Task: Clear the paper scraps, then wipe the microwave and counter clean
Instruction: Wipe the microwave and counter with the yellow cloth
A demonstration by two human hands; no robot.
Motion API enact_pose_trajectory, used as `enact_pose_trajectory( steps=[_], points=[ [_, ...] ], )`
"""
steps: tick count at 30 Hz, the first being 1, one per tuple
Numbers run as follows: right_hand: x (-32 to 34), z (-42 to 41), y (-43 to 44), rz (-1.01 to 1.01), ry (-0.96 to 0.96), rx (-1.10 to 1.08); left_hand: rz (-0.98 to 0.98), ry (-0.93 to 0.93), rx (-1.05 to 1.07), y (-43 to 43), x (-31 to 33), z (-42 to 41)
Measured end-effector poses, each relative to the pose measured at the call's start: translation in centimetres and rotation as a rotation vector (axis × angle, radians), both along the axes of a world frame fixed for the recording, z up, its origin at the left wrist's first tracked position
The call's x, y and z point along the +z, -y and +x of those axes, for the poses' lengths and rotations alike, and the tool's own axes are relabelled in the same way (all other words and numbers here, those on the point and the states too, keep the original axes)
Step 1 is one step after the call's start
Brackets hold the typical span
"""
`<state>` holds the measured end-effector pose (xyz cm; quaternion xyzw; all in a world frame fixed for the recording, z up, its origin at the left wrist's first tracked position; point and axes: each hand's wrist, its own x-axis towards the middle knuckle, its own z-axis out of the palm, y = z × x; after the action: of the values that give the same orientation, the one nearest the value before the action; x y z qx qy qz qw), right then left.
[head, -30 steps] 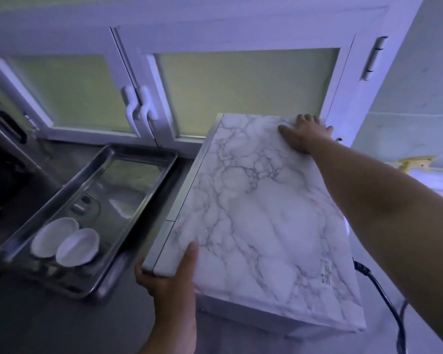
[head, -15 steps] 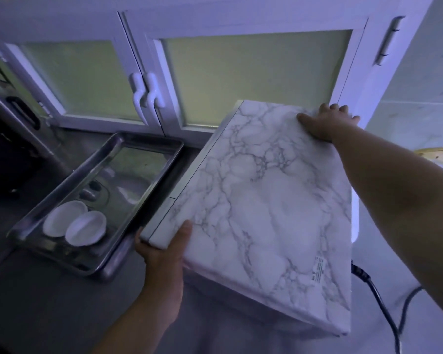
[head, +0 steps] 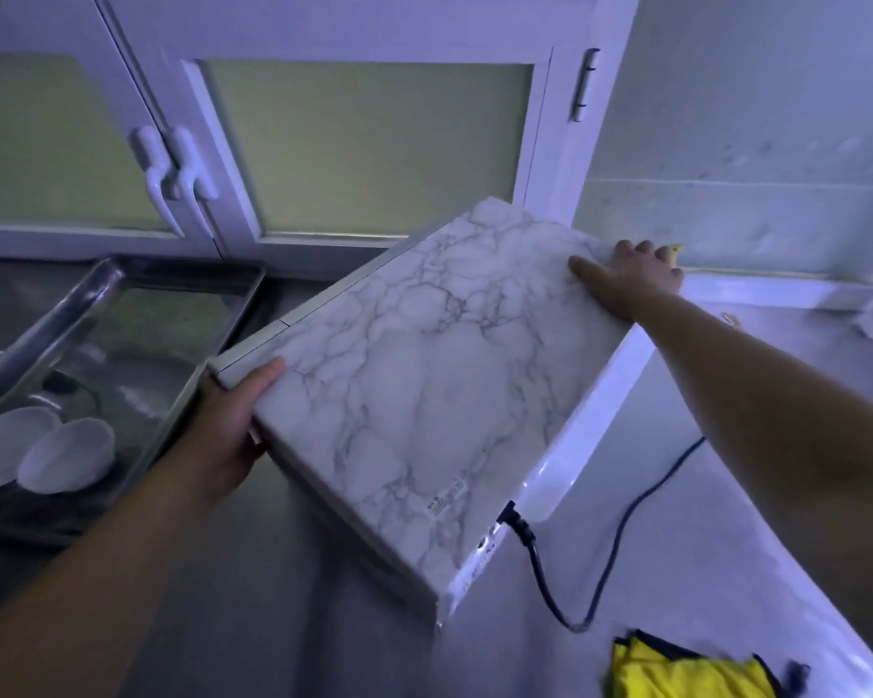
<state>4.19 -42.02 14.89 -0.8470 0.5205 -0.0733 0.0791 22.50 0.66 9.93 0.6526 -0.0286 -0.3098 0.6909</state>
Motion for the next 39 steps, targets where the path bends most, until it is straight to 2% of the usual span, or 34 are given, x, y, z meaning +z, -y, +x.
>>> enact_pose_trajectory(
  steps=[6, 9, 14, 16, 19, 21, 25, 32, 39],
  points=[
    [-0.8, -5.5, -5.2, -0.002, 0.067, -0.223, 0.09, -0.03, -0.191, 0.2, 0.5, 4.1],
    [-1.0, -7.7, -8.3, 0.006, 0.081, -0.341, 0.117, 0.012, -0.259, 0.3, 1.6, 4.7],
    [-1.4, -12.1, -12.6, -0.011, 0.12, -0.473, 0.197, 0.348, 0.135, -0.7, 2.2, 1.3],
    [-1.8, -14.1, -14.0, -0.008, 0.205, -0.513, 0.206, 0.424, 0.056, -3.4, 1.7, -2.7],
    [-2.0, -15.6, -16.5, 0.03, 0.389, -0.586, 0.058, 0.417, -0.101, -7.7, 0.4, -9.2],
    [-1.7, -15.9, -18.1, 0.04, 0.457, -0.627, -0.023, 0.442, -0.115, -9.6, 0.1, -11.9],
    [-1.4, -16.4, -21.0, 0.063, 0.516, -0.698, -0.069, 0.466, -0.023, -11.1, -0.2, -12.2],
    [-1.9, -16.6, -23.1, 0.054, 0.673, -0.778, -0.082, 0.474, 0.311, -9.6, -2.4, -11.2],
    [-2.0, -12.3, -22.6, 0.068, 0.737, -0.794, -0.111, 0.448, 0.348, -8.5, -3.0, -5.5]
  ],
)
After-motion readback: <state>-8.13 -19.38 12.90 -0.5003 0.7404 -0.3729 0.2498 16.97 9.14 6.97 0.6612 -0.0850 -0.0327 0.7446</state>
